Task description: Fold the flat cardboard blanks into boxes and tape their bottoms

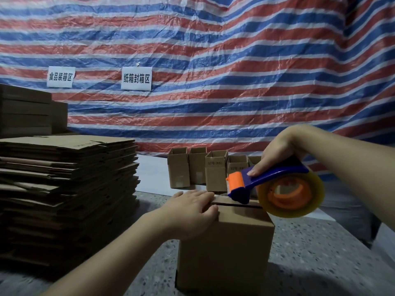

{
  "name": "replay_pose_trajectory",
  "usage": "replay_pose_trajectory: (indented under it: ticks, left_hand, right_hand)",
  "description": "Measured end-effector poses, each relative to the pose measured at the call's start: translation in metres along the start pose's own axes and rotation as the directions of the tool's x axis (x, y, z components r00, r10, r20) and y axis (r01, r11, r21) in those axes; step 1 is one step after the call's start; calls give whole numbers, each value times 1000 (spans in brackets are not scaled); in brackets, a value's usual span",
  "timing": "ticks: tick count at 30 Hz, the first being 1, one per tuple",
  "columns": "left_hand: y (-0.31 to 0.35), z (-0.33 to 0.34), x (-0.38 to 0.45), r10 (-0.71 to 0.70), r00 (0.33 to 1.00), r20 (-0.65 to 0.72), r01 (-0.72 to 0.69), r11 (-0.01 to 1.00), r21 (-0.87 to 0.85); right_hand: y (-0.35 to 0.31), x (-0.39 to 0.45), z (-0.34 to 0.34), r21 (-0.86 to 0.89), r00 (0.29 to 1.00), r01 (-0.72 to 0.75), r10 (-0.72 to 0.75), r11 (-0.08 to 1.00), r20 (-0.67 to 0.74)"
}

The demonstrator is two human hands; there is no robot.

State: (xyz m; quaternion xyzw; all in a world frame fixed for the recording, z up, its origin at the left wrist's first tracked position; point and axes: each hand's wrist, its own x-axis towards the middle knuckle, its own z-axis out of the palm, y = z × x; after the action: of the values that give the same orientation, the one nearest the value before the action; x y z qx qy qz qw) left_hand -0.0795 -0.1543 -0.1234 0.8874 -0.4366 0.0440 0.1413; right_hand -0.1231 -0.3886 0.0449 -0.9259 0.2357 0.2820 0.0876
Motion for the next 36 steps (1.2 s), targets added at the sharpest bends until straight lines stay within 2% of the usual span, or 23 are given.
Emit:
replay_pose_trajectory:
  ticks: [8, 12, 16, 19, 22, 31, 36]
  left_hand:
    - [-3, 1, 2, -1, 999, 33, 0, 1000, 23]
    - [-3, -2, 2, 1, 997, 72, -4, 999, 34]
    - [5, -14, 9, -44, 990, 134, 26, 991, 130]
    - [24, -12, 19, -20, 998, 61, 6, 977, 211]
    - [43, 2, 24, 48, 998, 44, -55, 983, 173]
    - [37, 5, 18, 75, 997, 32, -79, 989, 128]
    - [27, 2, 14, 95, 995, 26, -97, 989, 108]
  right_hand:
    - [42, 9, 4, 23, 998, 4, -6, 1000, 68]
    - [52, 20, 16, 48, 998, 29, -32, 998, 53]
    - [56, 22, 21, 100, 998, 51, -55, 994, 43]
    - [56, 23, 21, 116, 997, 49, -55, 992, 48]
    - [56, 23, 22, 124, 998, 42, -48, 991, 41]
    - [76, 15, 21, 194, 998, 69, -70, 978, -4]
    - [101, 9, 23, 229, 995, 87, -98, 970, 37]
